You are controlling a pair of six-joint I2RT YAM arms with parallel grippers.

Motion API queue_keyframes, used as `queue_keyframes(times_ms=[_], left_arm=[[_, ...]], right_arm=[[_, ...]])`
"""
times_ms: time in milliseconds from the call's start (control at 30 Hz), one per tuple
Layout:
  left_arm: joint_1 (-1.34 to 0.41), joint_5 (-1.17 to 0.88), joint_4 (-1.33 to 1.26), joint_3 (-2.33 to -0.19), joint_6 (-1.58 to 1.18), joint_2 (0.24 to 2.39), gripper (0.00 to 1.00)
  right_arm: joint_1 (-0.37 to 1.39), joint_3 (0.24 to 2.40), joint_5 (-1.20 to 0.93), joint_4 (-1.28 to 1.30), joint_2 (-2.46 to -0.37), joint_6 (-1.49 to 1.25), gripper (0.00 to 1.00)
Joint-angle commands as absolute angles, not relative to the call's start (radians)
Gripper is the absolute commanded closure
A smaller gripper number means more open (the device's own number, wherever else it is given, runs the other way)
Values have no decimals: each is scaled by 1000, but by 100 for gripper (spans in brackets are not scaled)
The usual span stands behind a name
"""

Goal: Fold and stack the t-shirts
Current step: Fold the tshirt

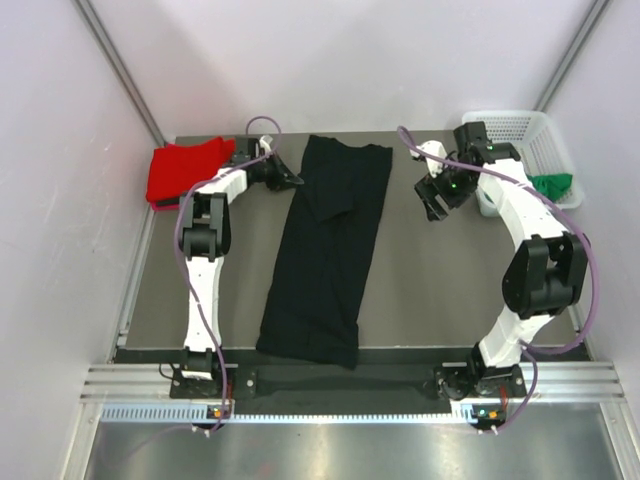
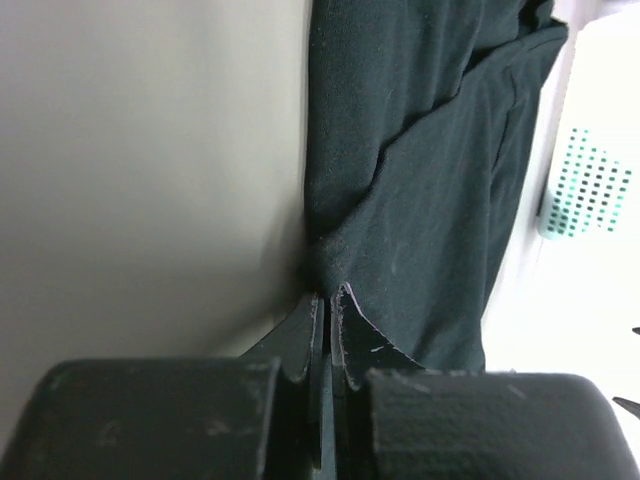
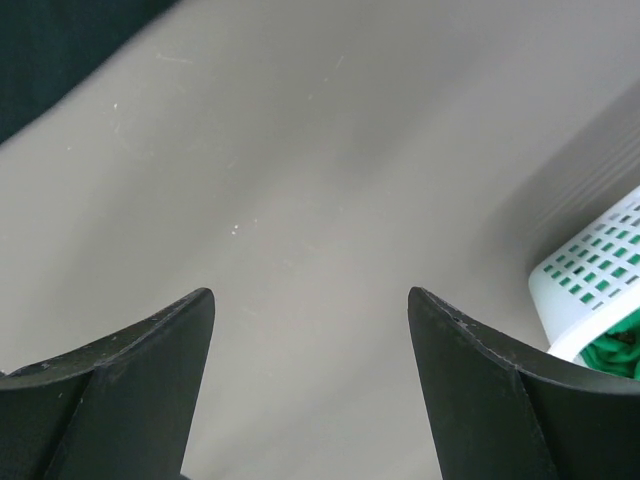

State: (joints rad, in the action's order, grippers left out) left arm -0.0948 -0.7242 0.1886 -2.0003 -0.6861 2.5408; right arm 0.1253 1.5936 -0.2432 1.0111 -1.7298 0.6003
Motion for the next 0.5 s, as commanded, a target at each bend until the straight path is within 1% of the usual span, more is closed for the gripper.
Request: queue_keyframes(times_ms=[0,333,467], left_arm=[[-46,-675,215,-1979,-632,2433,100],[-32,-615,253,-2063,-571,2450,100],[-23,-600,267,-2065,-566,2447,100]], right_arm=[[123,1651,-279,986,-1746,594,21],[126,1686,-299,980,-1781,591,21],[127,1690,-299,986,-1784,591,21]])
